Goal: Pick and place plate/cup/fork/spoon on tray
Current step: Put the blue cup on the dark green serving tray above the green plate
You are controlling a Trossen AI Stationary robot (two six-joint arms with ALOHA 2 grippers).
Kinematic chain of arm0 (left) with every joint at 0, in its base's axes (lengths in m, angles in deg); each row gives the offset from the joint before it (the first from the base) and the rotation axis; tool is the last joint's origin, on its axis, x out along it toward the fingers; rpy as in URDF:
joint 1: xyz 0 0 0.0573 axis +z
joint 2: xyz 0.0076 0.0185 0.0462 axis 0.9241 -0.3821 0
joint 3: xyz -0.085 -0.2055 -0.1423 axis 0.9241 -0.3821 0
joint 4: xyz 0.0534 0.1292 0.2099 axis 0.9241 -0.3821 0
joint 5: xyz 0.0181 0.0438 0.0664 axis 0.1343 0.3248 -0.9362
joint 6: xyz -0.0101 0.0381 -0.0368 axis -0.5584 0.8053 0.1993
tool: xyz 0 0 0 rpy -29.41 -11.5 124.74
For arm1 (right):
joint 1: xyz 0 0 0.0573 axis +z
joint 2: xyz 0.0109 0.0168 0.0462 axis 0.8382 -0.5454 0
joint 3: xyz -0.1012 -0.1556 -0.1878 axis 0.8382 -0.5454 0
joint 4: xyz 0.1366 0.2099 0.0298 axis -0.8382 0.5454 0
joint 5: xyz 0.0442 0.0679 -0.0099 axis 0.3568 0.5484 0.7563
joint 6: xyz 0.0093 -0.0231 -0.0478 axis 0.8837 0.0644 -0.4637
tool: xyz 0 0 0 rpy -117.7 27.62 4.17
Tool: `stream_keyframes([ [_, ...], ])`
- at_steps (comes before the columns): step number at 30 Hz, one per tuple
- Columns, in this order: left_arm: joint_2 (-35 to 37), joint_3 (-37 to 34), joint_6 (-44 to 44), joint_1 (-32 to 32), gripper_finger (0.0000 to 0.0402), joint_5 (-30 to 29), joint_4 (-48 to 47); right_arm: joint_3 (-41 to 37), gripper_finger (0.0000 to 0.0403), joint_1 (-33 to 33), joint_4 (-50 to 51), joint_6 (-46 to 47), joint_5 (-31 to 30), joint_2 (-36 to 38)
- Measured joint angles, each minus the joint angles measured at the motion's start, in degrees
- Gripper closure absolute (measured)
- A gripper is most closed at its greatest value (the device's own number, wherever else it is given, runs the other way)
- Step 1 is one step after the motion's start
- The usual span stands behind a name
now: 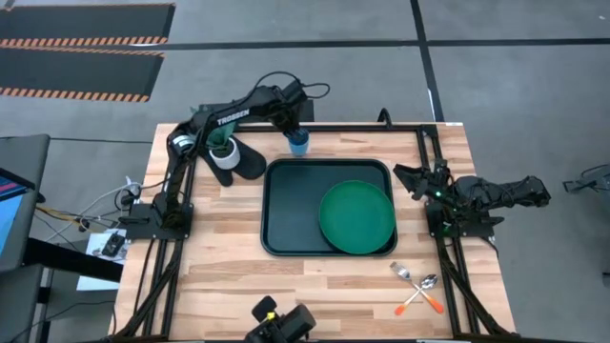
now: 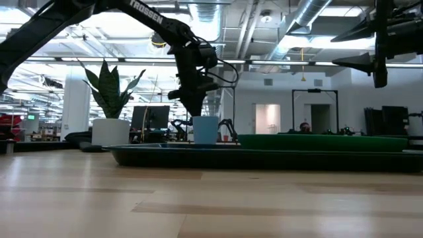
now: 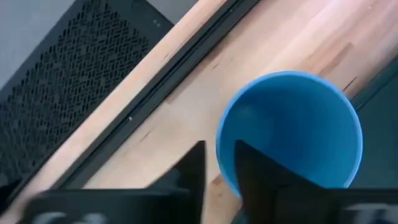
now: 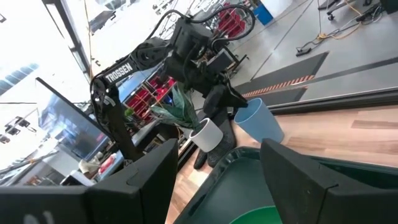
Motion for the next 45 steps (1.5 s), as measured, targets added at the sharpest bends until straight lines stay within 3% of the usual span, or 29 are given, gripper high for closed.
stream_keyframes([
  [3, 0.0, -0.6, 1.0, -0.3, 0.0394, 0.1, 0.4, 0.0, 0.0148, 0.0, 0.0, 0.0, 0.0, 0.0],
  [12, 0.0, -0.3, -0.1, -0.3, 0.0400, -0.2, 0.4, 0.0, 0.0148, 0.0, 0.0, 0.0, 0.0, 0.0],
  [20, 0.0, 5.4, -1.6, -0.3, 0.0401, -0.2, 0.0, 0.0, 0.0148, 0.0, 0.0, -0.1, 0.0, 0.0],
  [25, 0.0, 9.1, -7.5, -1.0, 0.0401, 3.9, -0.3, 0.0, 0.0148, 0.0, 0.0, -0.1, 0.0, 0.0],
  [30, 0.0, 8.4, -10.6, -5.7, 0.0401, 5.9, 0.3, 0.0, 0.0148, 0.0, 0.0, -0.1, 0.1, 0.0],
  [35, 0.0, 7.7, -11.7, -9.9, 0.0401, 3.5, 0.6, 0.0, 0.0148, 0.0, 0.0, -0.3, 0.1, 0.0],
  [41, -0.5, 7.6, -12.2, -10.3, 0.0401, 2.5, 0.3, 0.0, 0.0148, 0.0, 0.1, -0.3, 0.1, 0.0],
  [45, -2.4, 6.4, -13.5, -9.6, 0.0401, 4.9, -0.2, 0.0, 0.0148, 0.0, 0.1, -0.3, 0.1, 0.0],
])
